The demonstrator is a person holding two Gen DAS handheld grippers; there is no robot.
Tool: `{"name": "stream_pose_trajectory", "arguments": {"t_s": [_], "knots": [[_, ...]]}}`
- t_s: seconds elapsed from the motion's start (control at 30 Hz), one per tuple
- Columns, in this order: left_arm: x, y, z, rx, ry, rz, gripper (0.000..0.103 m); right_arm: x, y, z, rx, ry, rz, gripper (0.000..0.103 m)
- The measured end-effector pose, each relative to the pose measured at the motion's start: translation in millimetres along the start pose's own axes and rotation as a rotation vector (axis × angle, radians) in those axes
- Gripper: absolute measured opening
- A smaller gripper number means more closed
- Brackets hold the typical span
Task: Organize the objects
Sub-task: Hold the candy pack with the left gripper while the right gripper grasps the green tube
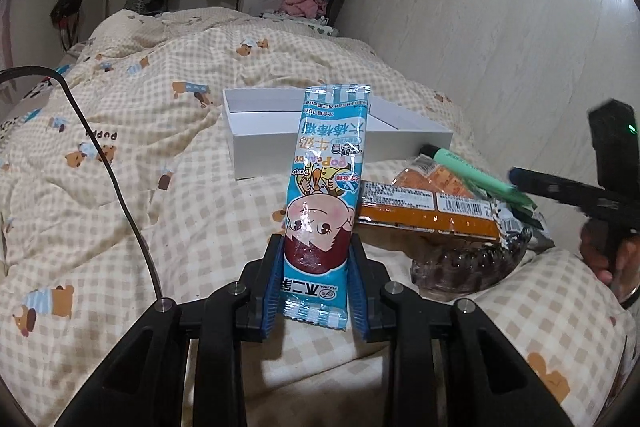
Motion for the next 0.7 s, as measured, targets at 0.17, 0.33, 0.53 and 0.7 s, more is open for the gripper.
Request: {"name": "stream_pose_trajectory", "arguments": {"t_s": [0.17, 0.33, 0.53, 0.7], "knots": [[0.8, 3.8, 1.8, 0.0, 0.0, 0.004, 0.033, 11.7, 36.9, 8.4, -0.173, -0.154, 0.109, 0.057], [1.0, 5.9, 2.7, -0.001, -0.002, 0.007, 0.033, 18.6, 61.1, -1.6, -0.134, -0.076, 0.198, 0.042], [0.5, 5.8, 3.4, -0.004, -0.004, 0.008, 0.033, 23.3, 40.8, -7.5, -0.103, 0.0, 0.119, 0.041], [0.7, 5.7, 3.2, -0.004, -0.004, 0.007, 0.033, 41.0, -12.7, 5.8, -0.014, 0.06, -0.04, 0.041]]}}
Point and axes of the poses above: each gripper's, at about its wrist camera, not at the fingertips, and y roughly the way its jaws point, z to its left, x to its top, the point moved 8 cm from there along y, roughly the way its jaws point, and after that the axes turned 5 degrees about -x, right-handed, at the moved point
